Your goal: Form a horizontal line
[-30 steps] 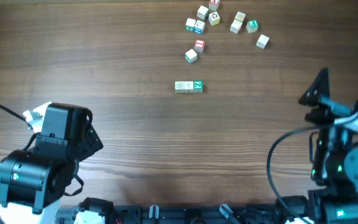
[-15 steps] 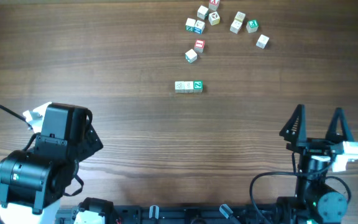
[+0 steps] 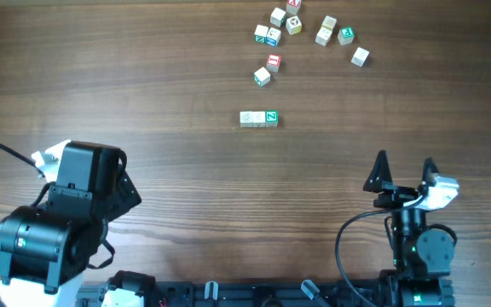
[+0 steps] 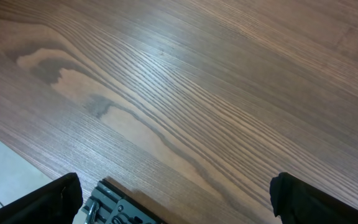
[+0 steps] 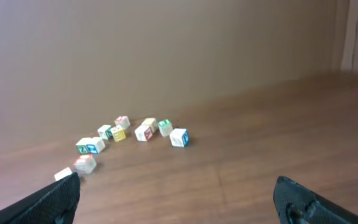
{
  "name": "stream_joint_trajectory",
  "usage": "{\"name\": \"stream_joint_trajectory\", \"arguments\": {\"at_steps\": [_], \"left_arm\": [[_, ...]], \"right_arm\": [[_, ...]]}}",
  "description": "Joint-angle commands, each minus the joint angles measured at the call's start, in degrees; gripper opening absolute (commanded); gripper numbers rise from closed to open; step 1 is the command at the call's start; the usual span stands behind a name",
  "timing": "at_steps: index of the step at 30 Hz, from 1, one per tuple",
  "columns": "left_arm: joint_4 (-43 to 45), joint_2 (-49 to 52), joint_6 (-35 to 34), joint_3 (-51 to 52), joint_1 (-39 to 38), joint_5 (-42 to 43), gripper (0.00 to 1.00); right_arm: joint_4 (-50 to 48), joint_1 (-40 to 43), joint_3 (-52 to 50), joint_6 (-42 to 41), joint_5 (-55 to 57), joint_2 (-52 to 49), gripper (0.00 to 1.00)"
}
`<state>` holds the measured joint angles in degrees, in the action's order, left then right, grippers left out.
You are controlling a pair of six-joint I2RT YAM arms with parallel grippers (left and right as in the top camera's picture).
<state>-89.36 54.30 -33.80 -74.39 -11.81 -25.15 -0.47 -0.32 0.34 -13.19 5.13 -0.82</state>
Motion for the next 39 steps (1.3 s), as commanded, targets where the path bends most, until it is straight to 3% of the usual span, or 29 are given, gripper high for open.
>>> {"name": "stream_joint_trajectory", "arguments": {"at_steps": [1,39], "left_arm": [[0.1,-0.3,-1.2,0.2,0.5,-0.9,1.0],[0.1,-0.5,-1.2,0.2,-0.9,-0.9,1.0]], "right_arm": [[-0.1,0.2,0.0,-0.3,-1.5,0.7,1.0],[-0.2,0.2,0.0,-0.5,-2.3,0.2,1.0]]}}
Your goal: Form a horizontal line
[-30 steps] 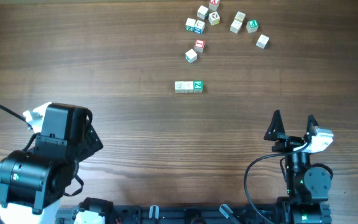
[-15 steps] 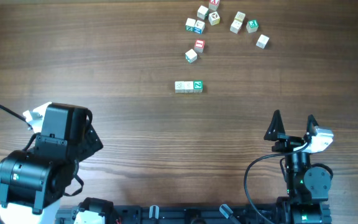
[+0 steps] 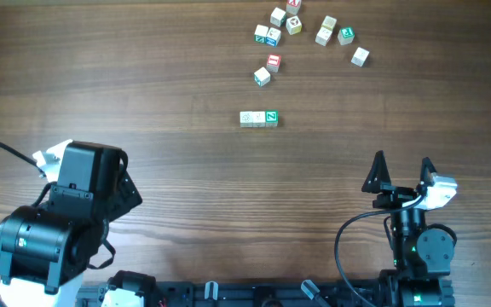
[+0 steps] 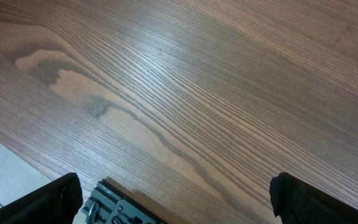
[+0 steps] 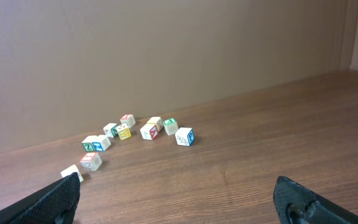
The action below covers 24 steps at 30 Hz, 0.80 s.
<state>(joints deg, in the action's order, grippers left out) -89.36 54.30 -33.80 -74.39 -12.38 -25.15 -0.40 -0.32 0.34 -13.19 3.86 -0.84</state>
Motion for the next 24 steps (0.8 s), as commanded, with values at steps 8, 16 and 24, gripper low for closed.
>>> {"name": "stream_joint_trajectory", "arguments": {"at_steps": [8,16,24], "left_arm": [[0.1,-6.0,-1.2,0.2,-0.3,-0.9,1.0],[-0.8,-20.7,-0.6,0.2,0.2,-1.6,1.0],[14.1,-35.3,8.8,12.3,4.2,2.6,0.99]], "right_arm": [[-0.2,0.2,0.0,-0.5,-1.0,0.2,1.0],[-0.2,0.2,0.0,-0.5,-1.0,0.2,1.0],[-0.2,0.2,0.0,-0.5,-1.0,0.2,1.0]]}}
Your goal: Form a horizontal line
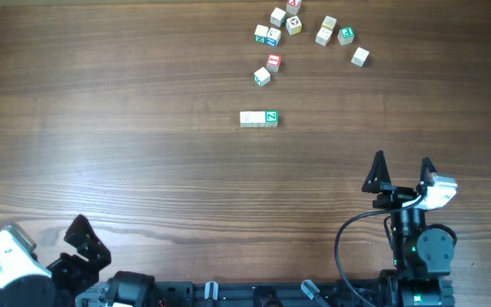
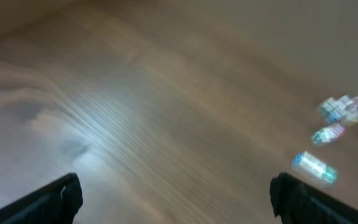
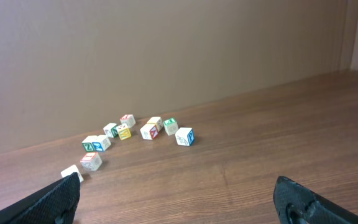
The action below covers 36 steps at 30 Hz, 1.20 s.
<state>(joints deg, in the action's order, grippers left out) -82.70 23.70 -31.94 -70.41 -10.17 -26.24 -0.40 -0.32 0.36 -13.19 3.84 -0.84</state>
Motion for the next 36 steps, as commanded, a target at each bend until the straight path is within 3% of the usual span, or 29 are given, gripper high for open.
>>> {"name": "stream_joint_trajectory", "arguments": {"at_steps": [1,4,7,11,18,25,31,36], "left_arm": [[11.9,-6.3,8.8,11.8,2.5,5.9,1.0],[27.2,-11.3,13.5,25.8,4.1,13.4,1.0],[42.0,-15.5,14.0,40.4,6.1,20.6,1.0],[52.3,-20.5,15.5,52.6,7.6,23.7,1.0],[55.3,-23.0,21.5,58.4,8.2,22.0,1.0],[65.3,-23.5,21.3,65.0,8.2,20.5,1.0],[66.0,-23.5,22.8,65.0,8.2,19.6,1.0],[76.5,-23.5,22.6,68.2,7.8,20.0,1.0]], "right_arm": [[-0.2,0.2,-0.1,-0.5,-1.0,0.2,1.0],[-0.2,0.2,-0.1,-0.5,-1.0,0.2,1.0],[-0.2,0.2,-0.1,-0.5,-1.0,0.2,1.0],[-0.2,0.2,-0.1,-0.5,-1.0,0.1,1.0],[-0.2,0.2,-0.1,-0.5,-1.0,0.0,1.0],[-0.2,0.2,-0.1,-0.5,-1.0,0.0,1.0],[-0.2,0.2,-0.1,-0.5,-1.0,0.0,1.0],[-0.2,0.2,-0.1,-0.5,-1.0,0.0,1.0]]}}
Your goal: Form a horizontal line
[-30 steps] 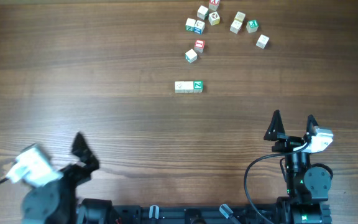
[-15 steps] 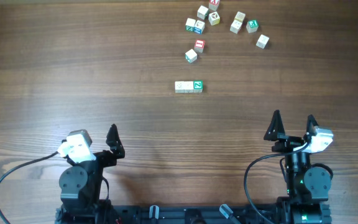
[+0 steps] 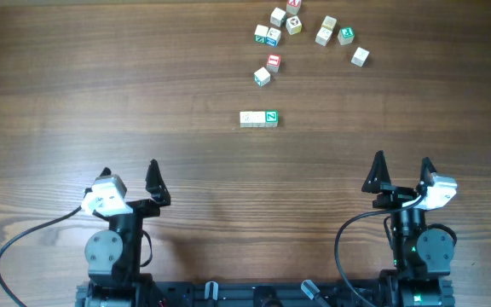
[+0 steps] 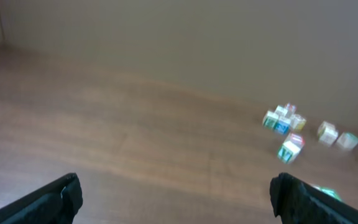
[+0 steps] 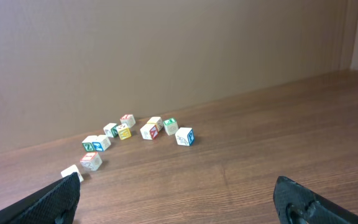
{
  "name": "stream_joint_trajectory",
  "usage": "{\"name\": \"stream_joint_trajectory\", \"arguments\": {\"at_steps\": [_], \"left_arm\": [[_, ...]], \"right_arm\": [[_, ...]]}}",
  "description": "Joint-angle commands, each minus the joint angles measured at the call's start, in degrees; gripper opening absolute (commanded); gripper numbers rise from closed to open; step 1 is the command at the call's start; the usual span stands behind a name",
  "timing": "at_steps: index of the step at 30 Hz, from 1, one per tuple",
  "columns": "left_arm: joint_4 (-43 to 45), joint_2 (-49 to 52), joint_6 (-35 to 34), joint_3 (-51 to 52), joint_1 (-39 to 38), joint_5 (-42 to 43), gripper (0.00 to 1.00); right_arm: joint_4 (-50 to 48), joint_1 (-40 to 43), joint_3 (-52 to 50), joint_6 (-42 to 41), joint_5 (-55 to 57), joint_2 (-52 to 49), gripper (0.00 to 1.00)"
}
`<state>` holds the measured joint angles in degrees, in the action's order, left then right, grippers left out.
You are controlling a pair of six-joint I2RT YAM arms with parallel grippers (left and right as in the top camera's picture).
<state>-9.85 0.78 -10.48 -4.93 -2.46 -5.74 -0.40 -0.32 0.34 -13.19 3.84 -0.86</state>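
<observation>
A short row of three blocks [image 3: 258,118], white with a green one at its right end, lies across the middle of the table. Several loose letter blocks [image 3: 293,25] are scattered at the far edge; they show as a cluster [image 5: 123,130] in the right wrist view and as a blurred cluster [image 4: 283,118] in the left wrist view. My left gripper [image 3: 129,174] stands open at the near left and holds nothing. My right gripper [image 3: 403,161] is open at the near right, also with nothing in it. Both are far from the blocks.
Wooden table [image 3: 101,77] with bare boards between the grippers and the blocks. A brown wall [image 5: 166,50] rises behind the far edge. Cables loop beside each arm base at the near edge.
My left arm was low at the near left corner; it now stands further right, facing the far blocks. The right arm and all the blocks are unchanged.
At first my left arm was folded at the left, its camera looking down on bare wood, and it stayed so. Then it was at the near left corner, and now it mirrors the right arm. The right gripper stayed open throughout. No block has moved.
</observation>
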Motion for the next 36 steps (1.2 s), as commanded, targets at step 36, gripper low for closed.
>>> {"name": "stream_joint_trajectory", "arguments": {"at_steps": [36], "left_arm": [[6.0,-0.6,4.1,4.6,0.1,2.5,1.0]], "right_arm": [[-0.2,0.2,0.0,-0.5,-1.0,0.1,1.0]]}}
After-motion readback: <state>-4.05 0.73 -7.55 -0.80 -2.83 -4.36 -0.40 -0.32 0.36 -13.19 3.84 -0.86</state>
